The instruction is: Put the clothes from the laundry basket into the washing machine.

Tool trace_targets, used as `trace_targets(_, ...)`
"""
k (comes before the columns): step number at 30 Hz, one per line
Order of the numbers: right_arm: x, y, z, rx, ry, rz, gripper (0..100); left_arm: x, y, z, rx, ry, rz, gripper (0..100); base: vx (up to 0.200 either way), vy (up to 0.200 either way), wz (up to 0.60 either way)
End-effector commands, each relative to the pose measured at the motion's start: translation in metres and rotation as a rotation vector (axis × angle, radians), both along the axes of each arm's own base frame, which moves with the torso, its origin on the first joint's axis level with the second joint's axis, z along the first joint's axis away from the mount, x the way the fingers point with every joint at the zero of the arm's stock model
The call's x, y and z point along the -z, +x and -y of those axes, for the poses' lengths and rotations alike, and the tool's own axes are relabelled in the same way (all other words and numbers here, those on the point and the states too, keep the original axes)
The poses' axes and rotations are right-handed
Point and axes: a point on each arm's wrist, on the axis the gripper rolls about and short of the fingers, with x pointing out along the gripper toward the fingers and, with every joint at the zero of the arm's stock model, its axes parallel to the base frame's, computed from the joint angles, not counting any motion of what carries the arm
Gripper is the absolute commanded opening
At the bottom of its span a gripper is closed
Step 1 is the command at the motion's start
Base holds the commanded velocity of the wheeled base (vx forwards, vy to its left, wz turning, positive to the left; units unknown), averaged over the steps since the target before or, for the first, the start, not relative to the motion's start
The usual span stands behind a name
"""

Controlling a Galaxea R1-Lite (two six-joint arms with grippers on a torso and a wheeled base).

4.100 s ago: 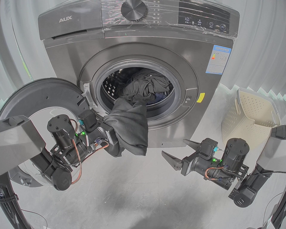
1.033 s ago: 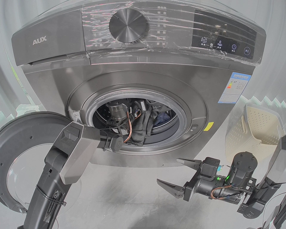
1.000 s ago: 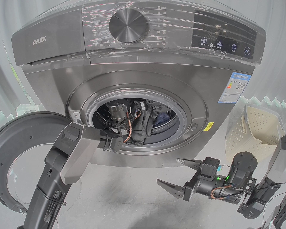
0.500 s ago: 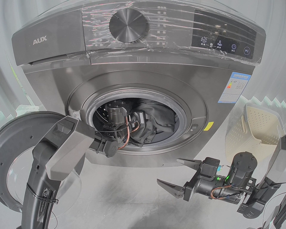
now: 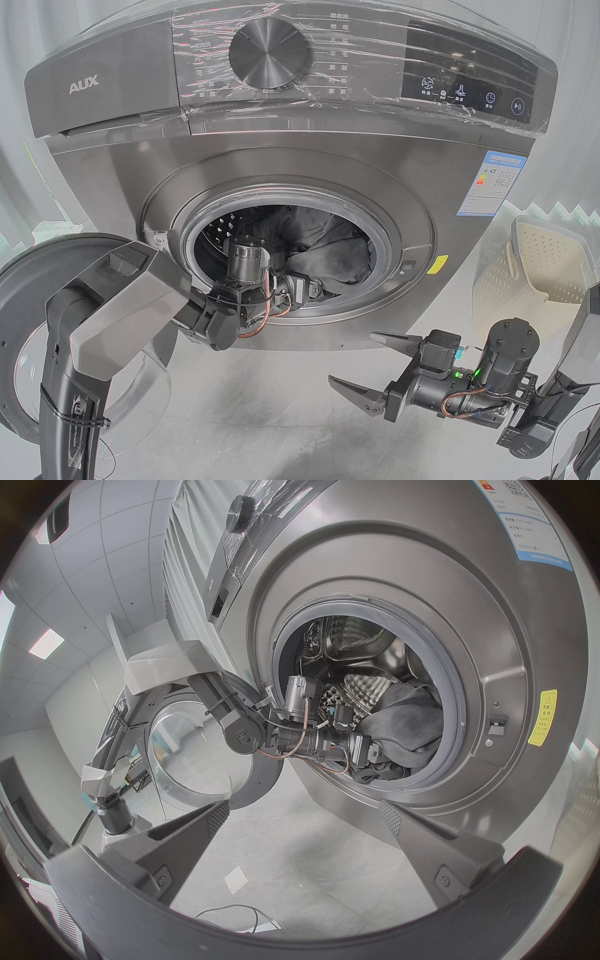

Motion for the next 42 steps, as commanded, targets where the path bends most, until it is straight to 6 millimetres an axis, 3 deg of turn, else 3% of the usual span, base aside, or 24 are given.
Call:
trace_targets(1,0.001,-0.001,-0.002,-0.006,-0.001,-0.001,100,0.009,0.004,-0.001,-0.006,0.012,-0.017,100,0.000,0.000,0.00)
trace_targets(3,0.000,-0.001,-0.002,-0.008,0.001,0.001,100,0.011,0.005,-0.001,-0.006,0.020,-0.023,100,0.000,0.000,0.00)
trace_targets(4,0.000,-0.001,-0.002,-0.008,0.001,0.001,100,0.011,0.006,-0.001,-0.006,0.021,-0.024,0,0.000,0.000,0.00)
trace_targets(11,-0.001,0.000,-0.003,-0.008,0.004,0.004,100,-0.005,0.026,0.009,-0.065,-0.043,0.066,0,0.000,0.000,0.00)
trace_targets(18,-0.002,0.001,-0.004,-0.008,0.008,0.009,100,-0.030,0.064,0.008,-0.204,-0.163,0.260,0,0.000,0.000,0.00)
trace_targets(22,-0.001,0.001,-0.004,-0.008,0.008,0.007,100,-0.040,0.076,0.012,-0.217,-0.212,0.338,0,0.000,0.000,0.00)
trace_targets(24,0.000,0.001,-0.004,-0.008,0.006,0.004,100,-0.031,0.077,0.012,-0.220,-0.201,0.326,0,0.000,0.000,0.00)
trace_targets(33,0.001,0.002,-0.004,-0.009,0.004,0.002,100,-0.029,0.082,0.004,-0.234,-0.201,0.328,0,0.000,0.000,0.00)
trace_targets(34,0.001,0.001,-0.004,-0.009,0.003,0.001,100,-0.029,0.082,0.004,-0.237,-0.200,0.327,100,0.000,0.000,0.00)
trace_targets(38,0.001,0.002,-0.004,-0.009,0.004,0.002,100,-0.026,0.077,0.002,-0.239,-0.177,0.291,100,0.000,0.000,0.00)
trace_targets(42,0.000,0.002,-0.004,-0.008,0.005,0.003,100,-0.032,0.048,-0.004,-0.206,-0.123,0.199,100,0.000,0.000,0.00)
